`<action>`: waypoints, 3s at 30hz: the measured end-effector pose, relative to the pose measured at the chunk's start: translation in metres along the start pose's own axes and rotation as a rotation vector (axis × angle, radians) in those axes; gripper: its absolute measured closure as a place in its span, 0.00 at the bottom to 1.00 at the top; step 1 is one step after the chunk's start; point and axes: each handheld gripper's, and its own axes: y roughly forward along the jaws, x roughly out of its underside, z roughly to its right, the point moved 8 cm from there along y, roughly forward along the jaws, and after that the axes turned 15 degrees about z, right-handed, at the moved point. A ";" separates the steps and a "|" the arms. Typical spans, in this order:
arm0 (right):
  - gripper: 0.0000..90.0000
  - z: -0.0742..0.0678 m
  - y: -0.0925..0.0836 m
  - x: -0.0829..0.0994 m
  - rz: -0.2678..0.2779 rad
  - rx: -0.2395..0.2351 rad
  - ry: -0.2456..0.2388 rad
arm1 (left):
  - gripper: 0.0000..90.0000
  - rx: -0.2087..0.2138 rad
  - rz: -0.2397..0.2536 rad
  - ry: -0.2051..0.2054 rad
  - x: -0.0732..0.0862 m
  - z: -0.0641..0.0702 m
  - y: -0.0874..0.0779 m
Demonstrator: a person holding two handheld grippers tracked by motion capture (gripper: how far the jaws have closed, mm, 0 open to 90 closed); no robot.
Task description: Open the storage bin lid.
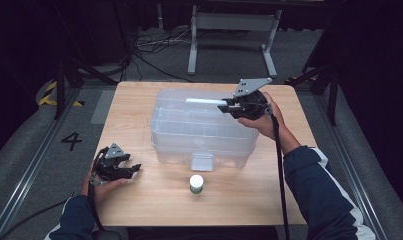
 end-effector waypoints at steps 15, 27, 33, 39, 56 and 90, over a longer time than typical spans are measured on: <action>0.82 0.004 0.003 -0.002 -0.006 -0.007 0.018 | 0.84 0.028 0.102 0.101 -0.038 0.015 -0.019; 0.82 0.014 0.005 -0.011 -0.019 -0.001 0.047 | 0.95 0.038 0.181 0.154 -0.072 0.033 -0.022; 0.82 0.020 0.005 -0.017 -0.029 0.008 0.049 | 0.96 0.050 0.224 0.142 -0.086 0.037 -0.023; 0.82 0.023 0.006 -0.018 -0.042 -0.003 0.062 | 0.99 0.052 0.263 0.162 -0.103 0.041 -0.021; 0.81 0.032 0.009 -0.021 -0.077 0.023 0.070 | 0.99 0.087 0.298 0.157 -0.117 0.050 -0.013; 0.81 0.033 0.011 -0.021 -0.074 0.012 0.067 | 1.00 0.047 0.297 0.101 -0.111 0.035 0.005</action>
